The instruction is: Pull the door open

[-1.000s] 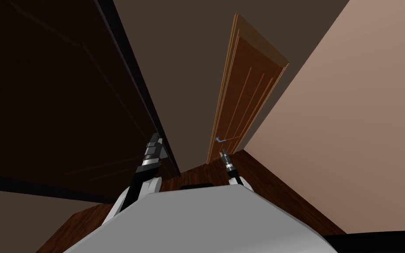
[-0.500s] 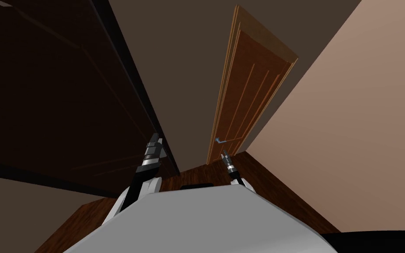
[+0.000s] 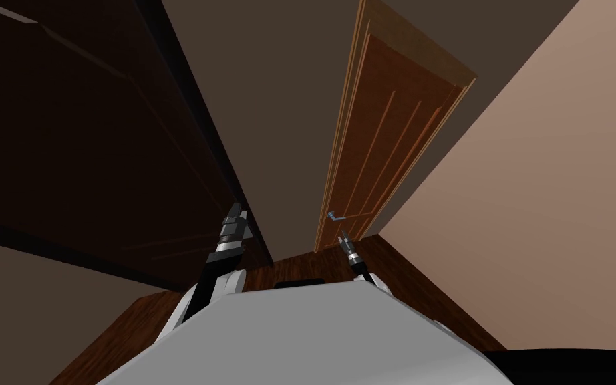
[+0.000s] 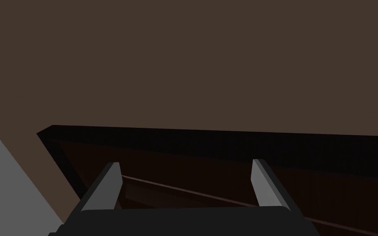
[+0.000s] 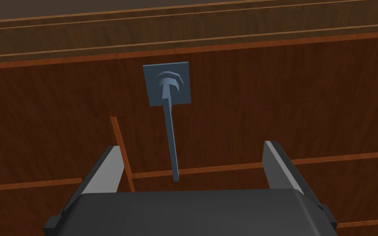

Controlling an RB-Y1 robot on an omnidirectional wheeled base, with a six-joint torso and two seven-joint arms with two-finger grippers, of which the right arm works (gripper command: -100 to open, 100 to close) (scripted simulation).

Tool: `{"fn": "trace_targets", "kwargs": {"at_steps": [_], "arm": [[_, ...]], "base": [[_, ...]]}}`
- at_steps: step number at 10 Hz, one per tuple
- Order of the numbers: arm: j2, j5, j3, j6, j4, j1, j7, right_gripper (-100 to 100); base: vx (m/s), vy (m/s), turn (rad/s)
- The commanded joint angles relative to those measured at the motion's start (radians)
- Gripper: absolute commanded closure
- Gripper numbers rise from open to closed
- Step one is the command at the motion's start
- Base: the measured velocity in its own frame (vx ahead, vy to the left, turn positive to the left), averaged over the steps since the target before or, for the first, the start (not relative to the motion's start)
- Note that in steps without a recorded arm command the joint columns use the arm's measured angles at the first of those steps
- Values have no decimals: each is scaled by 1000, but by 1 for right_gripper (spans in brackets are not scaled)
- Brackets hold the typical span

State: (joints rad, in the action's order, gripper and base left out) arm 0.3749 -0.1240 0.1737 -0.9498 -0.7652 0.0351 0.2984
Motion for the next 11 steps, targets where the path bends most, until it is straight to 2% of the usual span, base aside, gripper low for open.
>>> {"fn": "trace_targets", "kwargs": {"at_steps": [1, 3, 5, 8, 9, 11], "arm": [[15, -9, 8, -16, 47, -10, 11, -100], [25, -16, 15, -31, 92, -23, 20, -100], [29, -18, 17, -36, 108, -28, 23, -100], [46, -29, 28, -61, 182, -49, 38, -100], [45, -28, 26, -53, 162, -42, 36, -100], [28, -49, -8, -38, 185, -63, 8, -100]], "base": [[32, -99, 181], [27, -115, 128], [11, -68, 35], [23, -76, 115], [11, -40, 20], [47, -40, 233]]}}
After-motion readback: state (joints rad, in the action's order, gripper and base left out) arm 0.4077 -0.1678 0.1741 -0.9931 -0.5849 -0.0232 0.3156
